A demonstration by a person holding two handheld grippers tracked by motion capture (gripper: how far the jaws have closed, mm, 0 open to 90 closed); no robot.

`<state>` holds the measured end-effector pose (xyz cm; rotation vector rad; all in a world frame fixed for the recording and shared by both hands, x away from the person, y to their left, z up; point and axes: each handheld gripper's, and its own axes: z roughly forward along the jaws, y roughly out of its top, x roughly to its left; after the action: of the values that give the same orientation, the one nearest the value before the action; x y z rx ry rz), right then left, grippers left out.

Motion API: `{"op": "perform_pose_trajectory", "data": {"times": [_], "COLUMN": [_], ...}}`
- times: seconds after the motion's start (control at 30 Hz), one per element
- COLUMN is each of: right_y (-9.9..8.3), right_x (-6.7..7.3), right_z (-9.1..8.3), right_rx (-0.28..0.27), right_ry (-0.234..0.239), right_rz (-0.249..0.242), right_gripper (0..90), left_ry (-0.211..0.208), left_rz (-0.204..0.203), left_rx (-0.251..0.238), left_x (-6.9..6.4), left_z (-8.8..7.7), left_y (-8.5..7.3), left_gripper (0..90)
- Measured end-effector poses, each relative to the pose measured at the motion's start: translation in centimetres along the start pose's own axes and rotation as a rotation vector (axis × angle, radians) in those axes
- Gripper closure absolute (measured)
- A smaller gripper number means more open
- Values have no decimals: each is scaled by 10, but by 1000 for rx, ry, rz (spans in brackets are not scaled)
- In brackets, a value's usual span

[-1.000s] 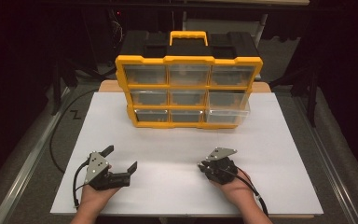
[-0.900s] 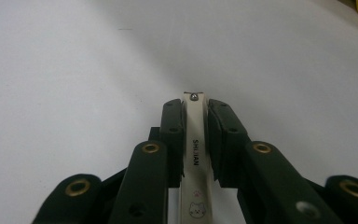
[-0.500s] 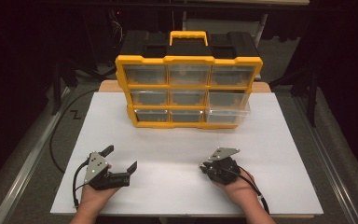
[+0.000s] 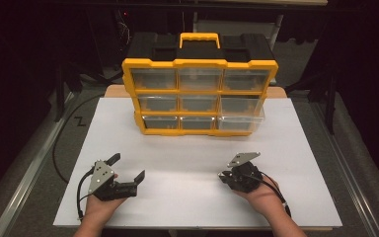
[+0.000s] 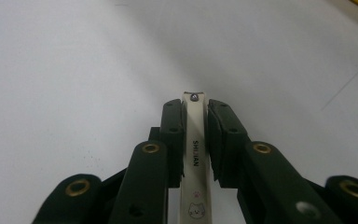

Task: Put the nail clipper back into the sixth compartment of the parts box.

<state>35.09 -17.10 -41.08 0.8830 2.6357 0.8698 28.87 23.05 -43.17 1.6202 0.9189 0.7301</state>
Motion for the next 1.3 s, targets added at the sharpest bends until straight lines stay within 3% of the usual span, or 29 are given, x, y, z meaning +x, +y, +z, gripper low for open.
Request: {"op": "perform_pose_trajectory", "data": {"times": [0.6,1.3], "right_y": [-4,2], "right_x": [-15,-26], "right_z": [-15,-28], "right_rx": [119,219], "right_ry": [27,67], "right_rz": [-23,-43], "right_gripper": [794,794], "left_ry": [-8,-17], "left_rz": [2,24], "left_rx": [-10,-21], "left_x": [-1,-1], "left_z": [0,0], "left_y": [0,-2], "left_gripper": [3,3]}}
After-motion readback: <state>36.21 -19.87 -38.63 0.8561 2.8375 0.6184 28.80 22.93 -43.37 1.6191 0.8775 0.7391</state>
